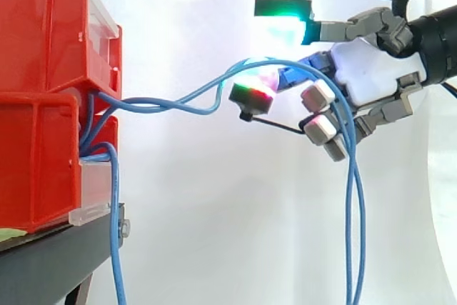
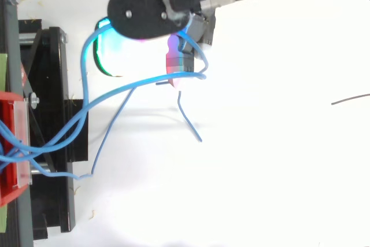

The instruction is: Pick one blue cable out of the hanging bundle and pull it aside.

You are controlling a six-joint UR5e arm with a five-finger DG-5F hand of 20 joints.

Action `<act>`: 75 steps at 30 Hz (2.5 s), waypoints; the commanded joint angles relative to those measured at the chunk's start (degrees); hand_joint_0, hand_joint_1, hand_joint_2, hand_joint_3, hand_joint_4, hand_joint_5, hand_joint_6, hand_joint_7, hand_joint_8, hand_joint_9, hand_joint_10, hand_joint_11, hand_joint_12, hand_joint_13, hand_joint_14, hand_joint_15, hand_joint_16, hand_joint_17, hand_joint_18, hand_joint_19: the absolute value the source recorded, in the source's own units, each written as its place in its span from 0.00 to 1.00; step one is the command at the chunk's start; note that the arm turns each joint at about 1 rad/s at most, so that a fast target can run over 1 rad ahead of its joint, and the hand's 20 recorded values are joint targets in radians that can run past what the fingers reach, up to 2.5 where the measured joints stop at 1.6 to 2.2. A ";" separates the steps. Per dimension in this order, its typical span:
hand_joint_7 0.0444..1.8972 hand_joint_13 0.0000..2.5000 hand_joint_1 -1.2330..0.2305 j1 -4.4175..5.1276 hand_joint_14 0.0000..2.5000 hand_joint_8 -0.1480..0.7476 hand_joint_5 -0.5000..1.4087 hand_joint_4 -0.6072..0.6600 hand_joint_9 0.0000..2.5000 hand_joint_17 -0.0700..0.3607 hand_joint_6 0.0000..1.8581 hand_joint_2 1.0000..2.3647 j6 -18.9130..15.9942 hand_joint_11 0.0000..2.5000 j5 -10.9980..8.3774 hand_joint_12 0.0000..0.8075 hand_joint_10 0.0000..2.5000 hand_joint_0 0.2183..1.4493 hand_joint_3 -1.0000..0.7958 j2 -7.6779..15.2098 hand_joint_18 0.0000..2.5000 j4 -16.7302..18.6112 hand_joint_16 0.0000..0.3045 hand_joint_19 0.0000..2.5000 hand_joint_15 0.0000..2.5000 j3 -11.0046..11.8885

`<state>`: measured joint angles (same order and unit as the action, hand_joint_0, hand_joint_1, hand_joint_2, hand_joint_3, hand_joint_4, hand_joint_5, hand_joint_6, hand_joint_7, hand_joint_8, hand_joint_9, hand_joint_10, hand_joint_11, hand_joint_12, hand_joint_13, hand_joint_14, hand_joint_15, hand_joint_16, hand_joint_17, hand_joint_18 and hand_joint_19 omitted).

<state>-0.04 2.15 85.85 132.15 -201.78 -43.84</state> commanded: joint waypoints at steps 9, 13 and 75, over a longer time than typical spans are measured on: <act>0.40 0.42 0.43 -0.14 0.01 0.48 0.23 0.50 0.51 0.47 0.44 0.01 0.05 0.20 -0.33 0.49 0.01 0.30 0.37 -0.05 0.35 -1.69 0.19 0.28 0.23 2.45; 0.39 0.43 0.41 -0.31 0.01 0.49 0.23 0.51 0.51 0.50 0.44 0.00 0.14 0.20 -0.33 0.51 0.01 0.26 0.36 -0.05 0.37 -4.41 0.21 0.27 0.23 3.15; 0.39 0.41 0.37 -0.84 0.01 0.46 0.21 0.51 0.47 0.44 0.44 0.00 -0.65 0.22 -2.36 0.45 0.01 0.27 0.33 0.03 0.33 -5.29 0.17 0.29 0.25 -3.62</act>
<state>-0.86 1.93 83.72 132.17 -207.00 -47.14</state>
